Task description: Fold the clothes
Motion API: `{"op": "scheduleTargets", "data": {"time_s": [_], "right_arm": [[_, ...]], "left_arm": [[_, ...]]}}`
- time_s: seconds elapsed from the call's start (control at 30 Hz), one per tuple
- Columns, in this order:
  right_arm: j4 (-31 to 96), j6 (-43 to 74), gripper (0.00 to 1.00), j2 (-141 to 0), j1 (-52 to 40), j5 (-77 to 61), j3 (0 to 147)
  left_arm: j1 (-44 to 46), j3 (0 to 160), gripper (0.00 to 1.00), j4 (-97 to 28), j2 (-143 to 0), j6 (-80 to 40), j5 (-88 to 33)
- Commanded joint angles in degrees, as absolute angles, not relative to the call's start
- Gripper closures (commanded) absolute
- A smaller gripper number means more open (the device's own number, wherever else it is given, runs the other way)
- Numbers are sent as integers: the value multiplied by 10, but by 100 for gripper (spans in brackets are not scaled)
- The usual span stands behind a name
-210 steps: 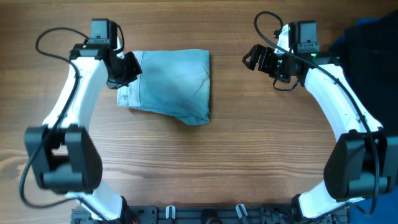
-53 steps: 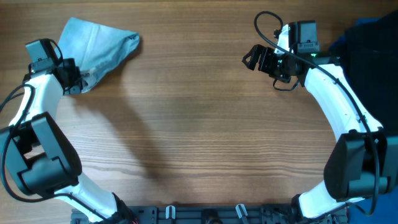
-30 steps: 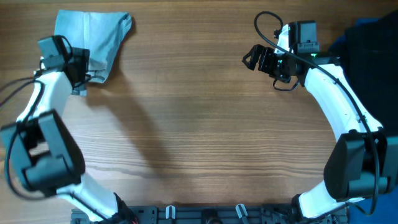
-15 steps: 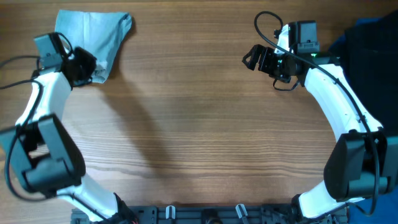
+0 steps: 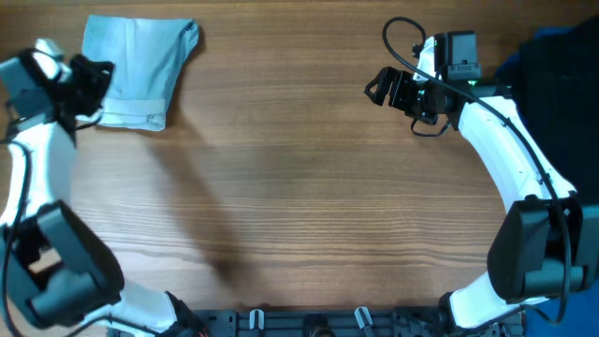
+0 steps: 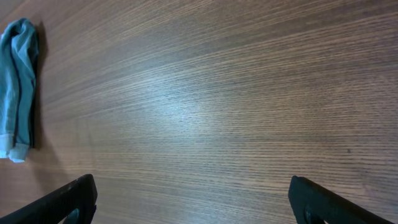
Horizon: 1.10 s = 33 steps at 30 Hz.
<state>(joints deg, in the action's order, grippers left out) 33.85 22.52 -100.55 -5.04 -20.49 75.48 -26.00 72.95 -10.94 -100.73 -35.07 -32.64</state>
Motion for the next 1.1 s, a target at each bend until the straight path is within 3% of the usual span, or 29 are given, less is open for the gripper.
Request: {"op": "scheduleTargets", "data": {"time_s": [0.0, 0.37, 0.53, 0.7, 0.93, 0.97, 1.07], "right_arm": [[337, 227, 0, -1008, -50, -199, 755], [337, 227, 0, -1008, -50, -199, 755], [337, 227, 0, -1008, -50, -199, 755], [337, 227, 0, -1008, -50, -199, 755], [337, 227, 0, -1008, -50, -199, 755], [337, 227, 0, -1008, -50, -199, 755], [337, 227, 0, -1008, -50, -199, 755]], "left_arm": [[-301, 732, 94, -135, -1011, -355, -241], [-328, 732, 96, -144, -1137, -302, -144], [-324, 732, 96, -135, -1053, -275, -205], [-231, 732, 96, -142, -853, -302, -205], [-92, 732, 96, -168, -841, -309, -151], [-82, 732, 91, -168, -841, -309, -141], [-60, 732, 43, -172, -842, -304, -106]]}}
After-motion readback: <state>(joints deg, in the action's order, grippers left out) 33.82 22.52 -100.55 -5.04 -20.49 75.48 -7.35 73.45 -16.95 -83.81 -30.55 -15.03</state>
